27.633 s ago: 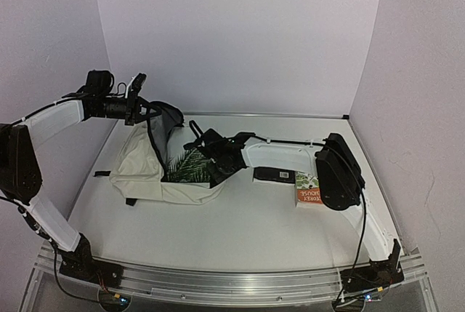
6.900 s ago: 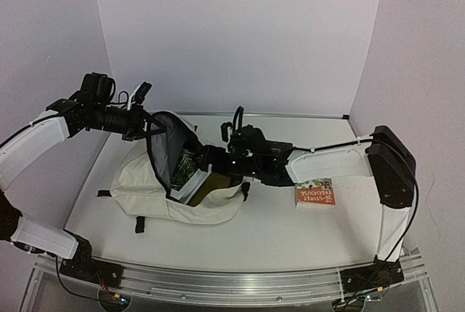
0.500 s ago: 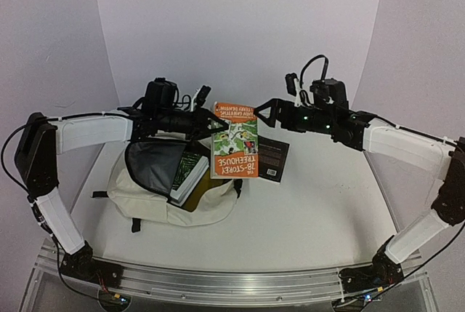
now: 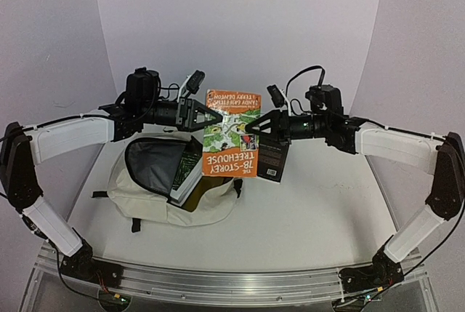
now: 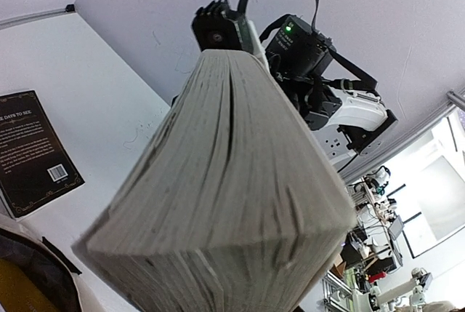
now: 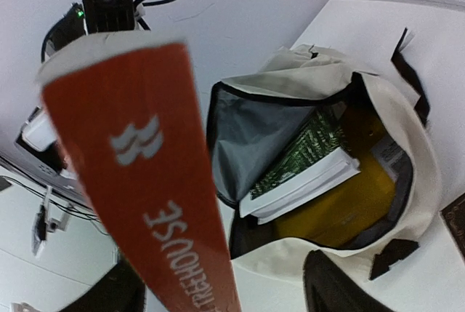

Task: Pack the student bag
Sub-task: Place the book in the student bag.

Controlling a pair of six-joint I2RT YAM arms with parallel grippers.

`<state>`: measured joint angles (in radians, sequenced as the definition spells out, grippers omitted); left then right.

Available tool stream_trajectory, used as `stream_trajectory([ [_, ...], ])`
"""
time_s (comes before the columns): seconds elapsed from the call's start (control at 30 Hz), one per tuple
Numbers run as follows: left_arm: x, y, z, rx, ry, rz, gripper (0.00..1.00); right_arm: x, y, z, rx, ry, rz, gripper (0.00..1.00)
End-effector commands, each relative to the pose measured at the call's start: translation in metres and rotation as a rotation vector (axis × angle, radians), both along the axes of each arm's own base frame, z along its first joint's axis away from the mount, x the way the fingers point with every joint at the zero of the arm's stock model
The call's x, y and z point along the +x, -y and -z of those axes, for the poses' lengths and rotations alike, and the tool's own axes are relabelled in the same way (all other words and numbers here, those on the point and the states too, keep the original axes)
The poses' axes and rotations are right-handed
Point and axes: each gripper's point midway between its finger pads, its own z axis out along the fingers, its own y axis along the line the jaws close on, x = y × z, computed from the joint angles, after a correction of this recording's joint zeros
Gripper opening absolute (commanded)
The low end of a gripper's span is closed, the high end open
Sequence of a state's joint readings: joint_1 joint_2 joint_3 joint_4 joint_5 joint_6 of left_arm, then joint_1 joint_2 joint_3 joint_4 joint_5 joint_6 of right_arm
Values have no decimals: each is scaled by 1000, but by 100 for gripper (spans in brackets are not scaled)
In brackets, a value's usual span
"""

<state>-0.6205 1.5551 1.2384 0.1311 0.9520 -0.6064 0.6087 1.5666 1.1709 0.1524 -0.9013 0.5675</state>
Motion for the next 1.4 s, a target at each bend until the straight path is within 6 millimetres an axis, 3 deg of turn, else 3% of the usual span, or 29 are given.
stream_trajectory([
  [0.0,-9,-2,-39,-123,112,52,0,-17,-24,-13,75,8,-117,51],
  [0.07,-8,-1,-38,-132,107,50,0,-23,-33,-21,103,19,-128,41],
  [0.17,-4,-2,-32,-109,90,13,3,-19,-34,-33,169,17,-84,17],
  [0.23,6,-6,-24,-42,83,-66,21,-12,-31,-37,187,-4,-31,2],
  [0.33,25,-26,-8,106,71,-243,58,-1,-26,-28,181,-86,48,0],
  [0.37,31,-36,-5,140,62,-297,67,0,-25,-22,175,-126,65,0],
  [0.47,50,-76,6,221,2,-457,82,1,-23,9,147,-275,102,0],
  [0.6,62,-127,20,359,-25,-646,93,-2,-17,48,99,-422,158,0],
  [0.8,65,-180,28,534,23,-819,100,-1,-26,90,38,-558,180,0],
  [0.97,70,-218,58,611,-52,-890,100,10,-30,119,0,-629,231,0],
  [1.17,72,-238,91,670,-122,-914,100,22,-36,151,-41,-693,276,0],
  [1.37,71,-246,118,709,-184,-896,100,35,-39,167,-52,-733,329,0],
])
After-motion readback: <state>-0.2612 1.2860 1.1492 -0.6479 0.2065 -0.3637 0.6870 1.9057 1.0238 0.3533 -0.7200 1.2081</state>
